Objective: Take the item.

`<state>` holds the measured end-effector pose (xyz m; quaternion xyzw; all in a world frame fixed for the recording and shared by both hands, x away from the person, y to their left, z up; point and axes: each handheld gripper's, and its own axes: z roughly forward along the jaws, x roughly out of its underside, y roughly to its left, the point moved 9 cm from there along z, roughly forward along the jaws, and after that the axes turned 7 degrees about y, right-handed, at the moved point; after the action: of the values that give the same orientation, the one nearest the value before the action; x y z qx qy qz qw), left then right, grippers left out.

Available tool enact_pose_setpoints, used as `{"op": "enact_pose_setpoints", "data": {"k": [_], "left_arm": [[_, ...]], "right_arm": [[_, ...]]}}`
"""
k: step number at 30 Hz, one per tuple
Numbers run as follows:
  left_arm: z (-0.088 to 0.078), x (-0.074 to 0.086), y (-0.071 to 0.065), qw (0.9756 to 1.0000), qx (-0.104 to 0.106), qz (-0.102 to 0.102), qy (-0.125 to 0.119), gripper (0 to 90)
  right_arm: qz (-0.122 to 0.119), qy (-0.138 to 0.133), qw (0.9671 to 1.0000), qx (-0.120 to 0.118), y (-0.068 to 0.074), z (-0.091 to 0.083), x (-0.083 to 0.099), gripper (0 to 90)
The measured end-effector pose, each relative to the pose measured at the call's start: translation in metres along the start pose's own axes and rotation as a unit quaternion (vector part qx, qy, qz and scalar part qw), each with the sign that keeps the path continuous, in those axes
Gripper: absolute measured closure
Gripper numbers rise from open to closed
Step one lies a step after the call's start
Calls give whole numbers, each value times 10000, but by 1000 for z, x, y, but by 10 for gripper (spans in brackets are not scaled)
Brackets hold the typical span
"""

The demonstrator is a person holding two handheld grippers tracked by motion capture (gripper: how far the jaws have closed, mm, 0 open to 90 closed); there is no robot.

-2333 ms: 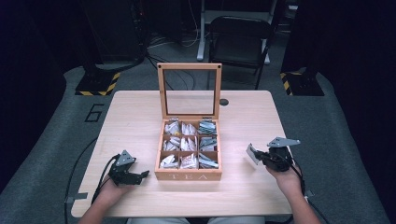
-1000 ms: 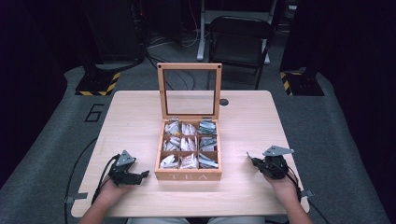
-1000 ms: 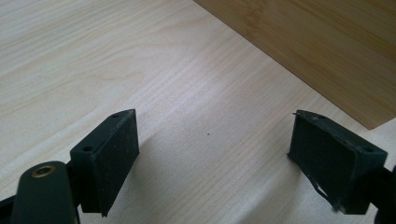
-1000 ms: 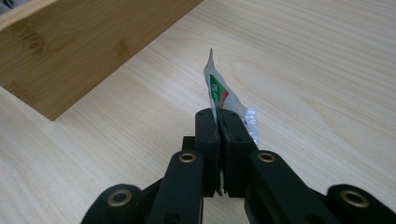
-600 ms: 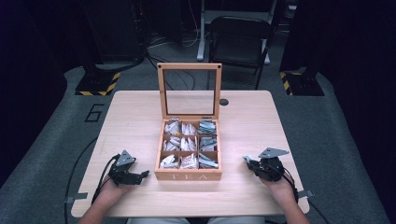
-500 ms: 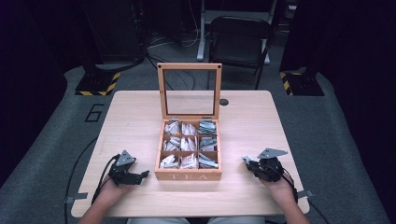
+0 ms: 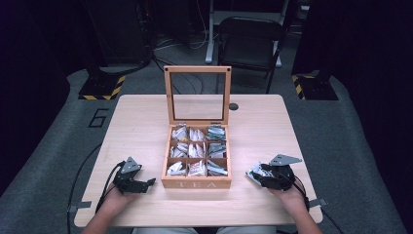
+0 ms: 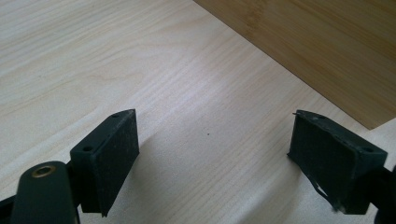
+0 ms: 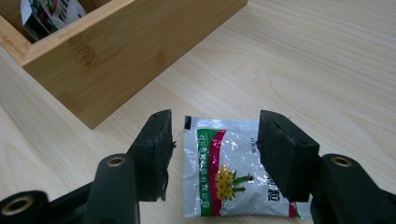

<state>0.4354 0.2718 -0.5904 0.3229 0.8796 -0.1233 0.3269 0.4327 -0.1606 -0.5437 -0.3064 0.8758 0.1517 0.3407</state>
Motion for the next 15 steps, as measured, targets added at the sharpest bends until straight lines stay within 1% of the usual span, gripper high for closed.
{"op": "enact_pose_setpoints", "data": {"k": [1, 3, 4, 7, 9, 10, 11, 12, 15], "left_arm": [[0, 0, 0, 10000, 0, -1, 1, 155], [0, 0, 0, 10000, -7, 4, 0, 155], [0, 0, 0, 10000, 0, 1, 1, 155], [0, 0, 0, 10000, 0, 5, 4, 155], [0, 0, 0, 10000, 0, -1, 2, 155], [0, 0, 0, 10000, -1, -1, 5, 155], [0, 0, 0, 10000, 0, -2, 4, 155], [0, 0, 0, 10000, -2, -3, 3, 155], [0, 0, 0, 10000, -1, -6, 3, 155]], "right_arm": [[-60, 4, 10000, -16, 0, -1, 0, 450], [-45, -34, 10000, -13, -1, -2, -2, 453], [16, -38, 10000, -24, 0, -4, -2, 456], [21, -117, 9999, -24, 1, -8, -7, 459], [15, -122, 9999, -19, 1, -12, -10, 461], [67, -119, 9999, -2, 2, -13, -11, 461], [57, -129, 9999, -9, 3, -15, -12, 461], [86, -158, 9998, -48, 5, -17, -14, 461], [35, -182, 9998, -88, 11, -21, -14, 462]]}}
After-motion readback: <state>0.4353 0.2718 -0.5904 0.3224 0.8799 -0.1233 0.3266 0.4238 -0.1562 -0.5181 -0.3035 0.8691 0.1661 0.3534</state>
